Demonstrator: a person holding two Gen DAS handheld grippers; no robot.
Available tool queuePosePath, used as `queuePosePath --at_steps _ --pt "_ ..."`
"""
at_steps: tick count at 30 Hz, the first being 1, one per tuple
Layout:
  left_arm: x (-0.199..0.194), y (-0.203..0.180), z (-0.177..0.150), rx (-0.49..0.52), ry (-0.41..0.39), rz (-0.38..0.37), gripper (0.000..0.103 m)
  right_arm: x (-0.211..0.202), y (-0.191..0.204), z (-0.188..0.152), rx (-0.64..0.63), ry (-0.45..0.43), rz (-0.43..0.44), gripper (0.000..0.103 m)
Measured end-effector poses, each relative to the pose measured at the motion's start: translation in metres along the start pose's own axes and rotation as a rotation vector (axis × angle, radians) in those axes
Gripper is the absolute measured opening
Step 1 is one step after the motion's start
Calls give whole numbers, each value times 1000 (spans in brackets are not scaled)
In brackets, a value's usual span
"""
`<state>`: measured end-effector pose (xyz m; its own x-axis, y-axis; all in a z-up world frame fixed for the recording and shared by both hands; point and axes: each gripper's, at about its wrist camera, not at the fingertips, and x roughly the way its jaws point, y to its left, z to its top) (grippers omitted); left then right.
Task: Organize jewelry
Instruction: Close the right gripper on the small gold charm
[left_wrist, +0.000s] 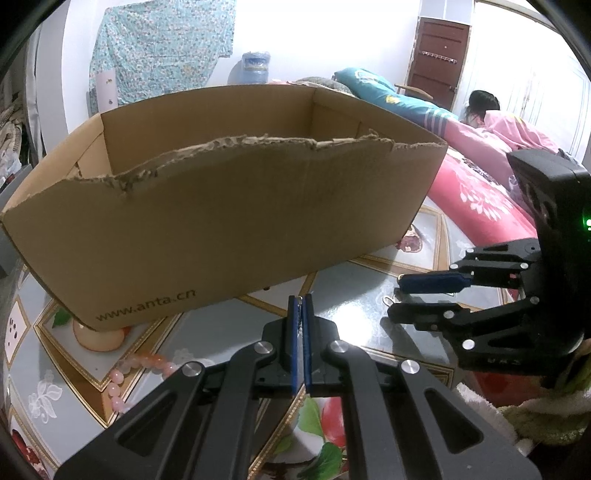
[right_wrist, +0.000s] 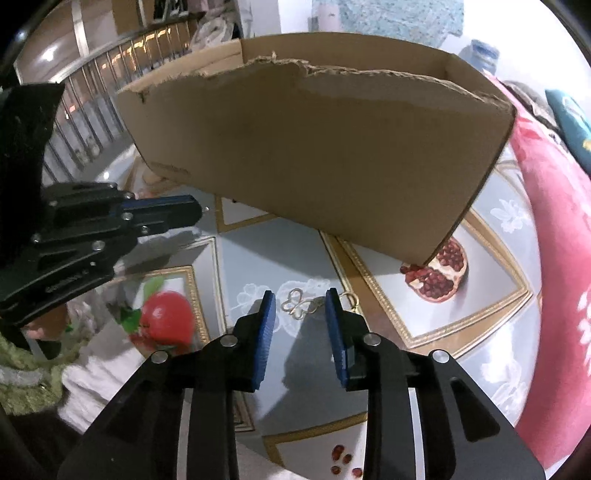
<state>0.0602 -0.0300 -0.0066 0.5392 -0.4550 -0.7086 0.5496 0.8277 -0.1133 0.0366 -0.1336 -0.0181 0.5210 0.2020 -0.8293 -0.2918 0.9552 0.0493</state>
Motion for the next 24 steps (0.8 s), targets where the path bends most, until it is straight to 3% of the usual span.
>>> queuePosePath --at_steps 3,5,24 --pt "0 0 0 -1 0 0 2 3 4 7 -26 36 -10 27" --pt "0 1 0 -3 1 0 2 5 5 11 -37 57 -21 19" --pt "-4 2 -1 -7 -11 6 2 -2 -14 21 -6 72 41 18"
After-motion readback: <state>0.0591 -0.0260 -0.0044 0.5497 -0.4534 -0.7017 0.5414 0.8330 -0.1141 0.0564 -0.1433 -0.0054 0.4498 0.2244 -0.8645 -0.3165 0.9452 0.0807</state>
